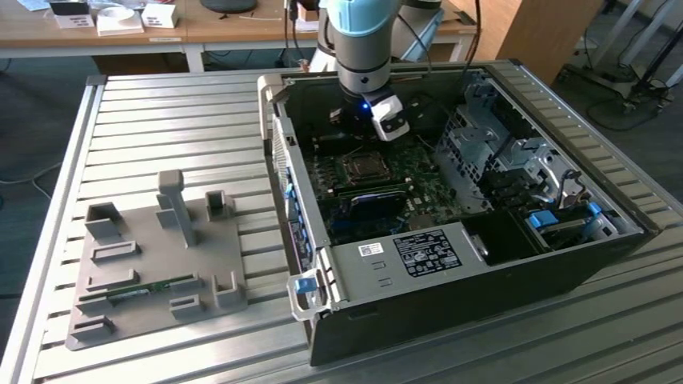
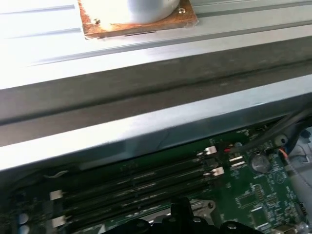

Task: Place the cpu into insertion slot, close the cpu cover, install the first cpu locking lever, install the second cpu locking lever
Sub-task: 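Install the first cpu locking lever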

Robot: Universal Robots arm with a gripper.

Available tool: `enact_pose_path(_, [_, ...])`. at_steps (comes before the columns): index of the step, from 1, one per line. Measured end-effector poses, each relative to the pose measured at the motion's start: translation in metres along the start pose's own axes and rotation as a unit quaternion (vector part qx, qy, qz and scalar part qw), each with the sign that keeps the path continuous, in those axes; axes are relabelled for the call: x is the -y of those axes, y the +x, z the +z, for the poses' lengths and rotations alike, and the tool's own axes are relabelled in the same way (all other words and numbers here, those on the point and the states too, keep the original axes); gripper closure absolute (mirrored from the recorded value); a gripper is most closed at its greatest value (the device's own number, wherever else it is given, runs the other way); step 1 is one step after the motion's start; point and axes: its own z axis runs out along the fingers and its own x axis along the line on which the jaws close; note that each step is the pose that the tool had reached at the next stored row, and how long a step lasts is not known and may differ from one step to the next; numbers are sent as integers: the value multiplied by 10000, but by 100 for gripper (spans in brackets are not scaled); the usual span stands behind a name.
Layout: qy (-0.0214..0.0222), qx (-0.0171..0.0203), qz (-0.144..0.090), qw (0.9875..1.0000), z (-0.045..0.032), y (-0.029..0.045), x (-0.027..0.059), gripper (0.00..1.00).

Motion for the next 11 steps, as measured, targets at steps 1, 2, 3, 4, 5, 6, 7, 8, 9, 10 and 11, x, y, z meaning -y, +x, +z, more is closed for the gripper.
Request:
enact_pose_path(1, [-1,2,-4,10000,-6,20,5,89])
enact_pose_path(2, [-3,4,-8,10000,-12,41,10,89])
enact_pose_path(3, [-4,6,-10,10000,-17,58,15,89])
enact_pose_path(4, [-5,9,-10,10000,-18,65,16,89])
enact_pose_path(5, [-5,9,-11,10000,-18,65,16,89])
enact_pose_path(6, [-5,9,-11,10000,-18,65,14,89])
enact_pose_path(7, [-7,9,-10,10000,-17,68,10,89])
enact_pose_path(8, [-8,9,-10,10000,-16,71,5,89])
enact_pose_path(9, [-11,8,-9,10000,-15,73,1,89])
enact_pose_path(10, [-15,7,-8,10000,-15,74,-2,89])
enact_pose_path(11, [-20,5,-7,10000,-17,74,-4,89])
